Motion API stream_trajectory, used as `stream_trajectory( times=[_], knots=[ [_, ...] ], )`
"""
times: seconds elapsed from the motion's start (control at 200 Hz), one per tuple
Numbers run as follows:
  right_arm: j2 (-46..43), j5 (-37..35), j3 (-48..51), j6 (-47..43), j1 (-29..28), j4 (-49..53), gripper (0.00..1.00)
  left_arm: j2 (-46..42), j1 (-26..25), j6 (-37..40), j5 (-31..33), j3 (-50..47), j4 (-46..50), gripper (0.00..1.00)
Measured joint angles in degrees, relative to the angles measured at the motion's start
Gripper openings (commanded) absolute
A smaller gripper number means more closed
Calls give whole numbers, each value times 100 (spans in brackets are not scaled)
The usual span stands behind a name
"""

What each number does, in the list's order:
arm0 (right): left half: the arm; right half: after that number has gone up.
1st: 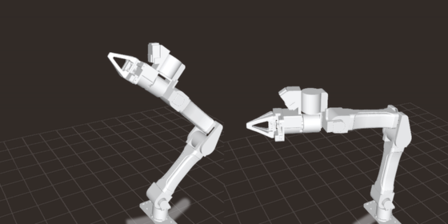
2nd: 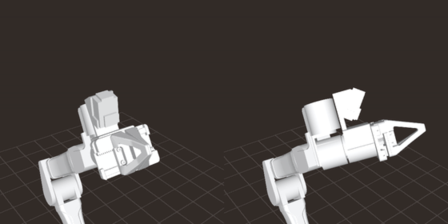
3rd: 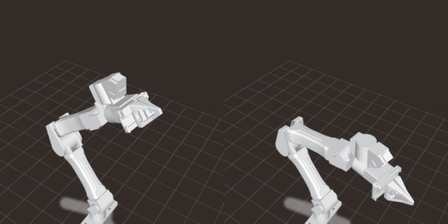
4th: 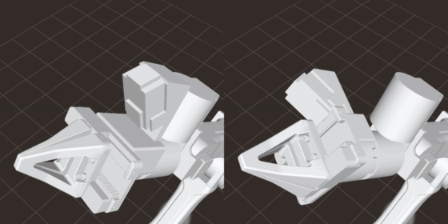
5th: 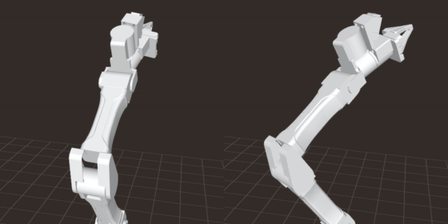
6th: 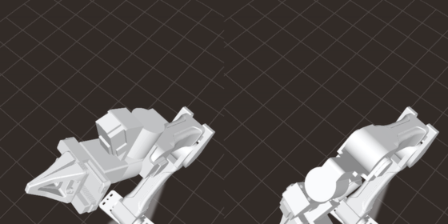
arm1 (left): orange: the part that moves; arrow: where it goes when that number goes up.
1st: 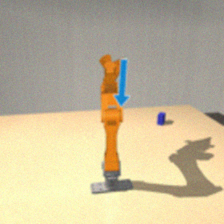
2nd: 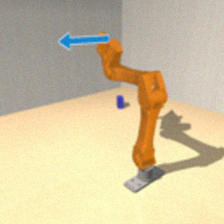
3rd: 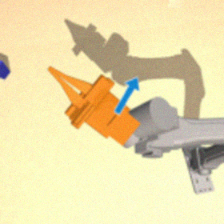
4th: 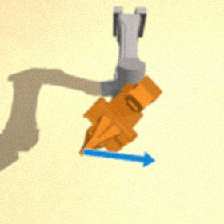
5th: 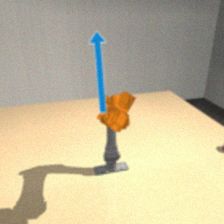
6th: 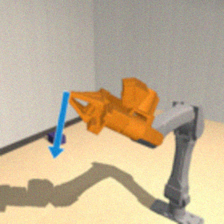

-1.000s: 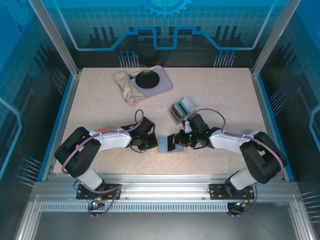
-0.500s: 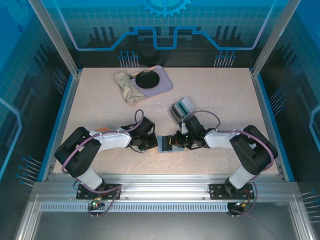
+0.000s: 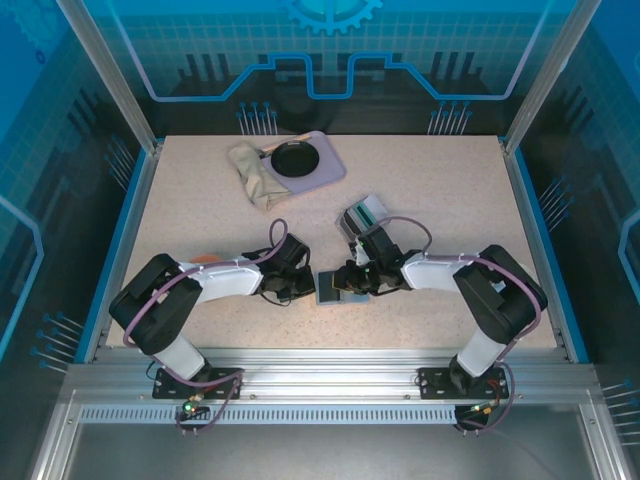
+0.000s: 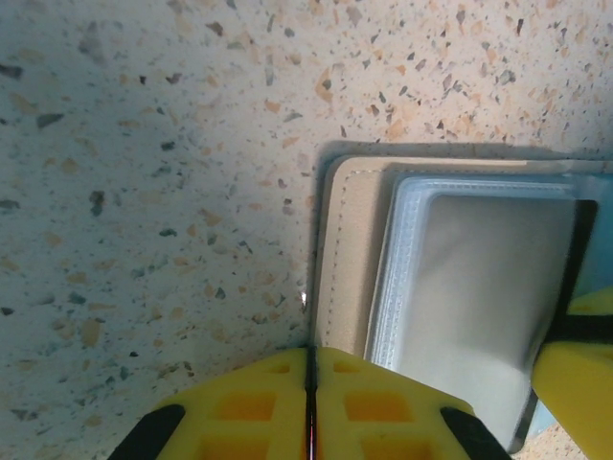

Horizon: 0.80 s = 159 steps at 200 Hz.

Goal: Put the credit cards into the card holder
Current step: Insert the credit card into the card slot.

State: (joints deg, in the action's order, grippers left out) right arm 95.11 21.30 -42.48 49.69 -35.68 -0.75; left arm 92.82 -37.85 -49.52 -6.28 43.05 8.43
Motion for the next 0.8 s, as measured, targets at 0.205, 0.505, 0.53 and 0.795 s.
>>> stream_trajectory(
  times=[0.205,0.505,0.53,0.795],
  knots=[
    [-127,-17,-87,-262,22,391,23,11,-9,0,0,2,-22,9],
    [269,15,-417,-348,13,573,21,44,-15,0,-2,44,-15,9],
    [289,7,-459,-358,9,610,22,46,-15,0,-2,44,-15,9],
    [295,42,-590,-487,0,767,20,70,-20,0,-9,74,-9,10]
  ],
)
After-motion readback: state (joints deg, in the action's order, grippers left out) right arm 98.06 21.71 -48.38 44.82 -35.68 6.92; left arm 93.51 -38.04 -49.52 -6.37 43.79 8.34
